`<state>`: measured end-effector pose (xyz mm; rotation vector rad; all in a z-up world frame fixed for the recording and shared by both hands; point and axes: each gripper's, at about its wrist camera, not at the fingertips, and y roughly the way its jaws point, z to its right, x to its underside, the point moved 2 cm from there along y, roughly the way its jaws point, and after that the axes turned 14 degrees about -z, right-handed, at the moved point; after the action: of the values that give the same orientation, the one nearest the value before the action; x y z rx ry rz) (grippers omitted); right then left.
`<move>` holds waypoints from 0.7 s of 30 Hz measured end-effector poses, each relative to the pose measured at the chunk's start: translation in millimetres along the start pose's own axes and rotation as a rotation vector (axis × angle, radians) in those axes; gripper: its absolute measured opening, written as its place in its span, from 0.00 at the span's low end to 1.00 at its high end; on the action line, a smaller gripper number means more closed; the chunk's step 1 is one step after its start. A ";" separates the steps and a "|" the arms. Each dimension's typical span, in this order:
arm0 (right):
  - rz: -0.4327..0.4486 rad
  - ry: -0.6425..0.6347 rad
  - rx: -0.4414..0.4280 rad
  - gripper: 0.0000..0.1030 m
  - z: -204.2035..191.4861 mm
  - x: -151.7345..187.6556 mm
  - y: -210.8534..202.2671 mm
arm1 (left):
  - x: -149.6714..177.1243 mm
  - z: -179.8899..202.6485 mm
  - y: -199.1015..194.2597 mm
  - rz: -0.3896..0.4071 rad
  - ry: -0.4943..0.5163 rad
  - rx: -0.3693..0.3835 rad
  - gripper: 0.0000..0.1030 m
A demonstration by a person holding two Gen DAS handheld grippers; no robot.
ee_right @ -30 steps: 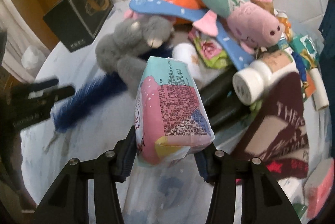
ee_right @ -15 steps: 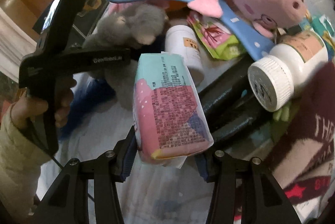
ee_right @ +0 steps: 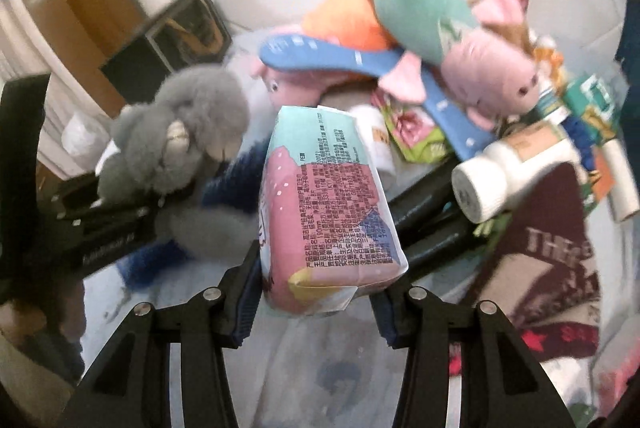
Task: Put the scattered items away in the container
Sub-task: 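Grasp the grey plush elephant with the left tool while the right grasps the pink Kotex pack, then lift the grey elephant and pink Kotex pack off the pile with both tools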
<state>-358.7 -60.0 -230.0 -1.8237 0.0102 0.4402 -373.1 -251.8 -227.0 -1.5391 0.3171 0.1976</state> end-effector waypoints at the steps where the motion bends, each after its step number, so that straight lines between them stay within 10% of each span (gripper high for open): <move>1: 0.017 -0.002 0.005 0.46 -2.5 4.0 -9.2 | 5.8 -0.9 -12.3 0.019 -0.004 0.000 0.44; 21: 0.350 0.035 0.162 0.46 28.3 72.2 -214.7 | 49.2 104.8 -175.9 0.311 0.075 0.059 0.33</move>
<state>-250.4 46.4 -59.6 -1.6720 0.3834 0.6331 -261.9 -155.8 -76.1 -1.4360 0.6169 0.3711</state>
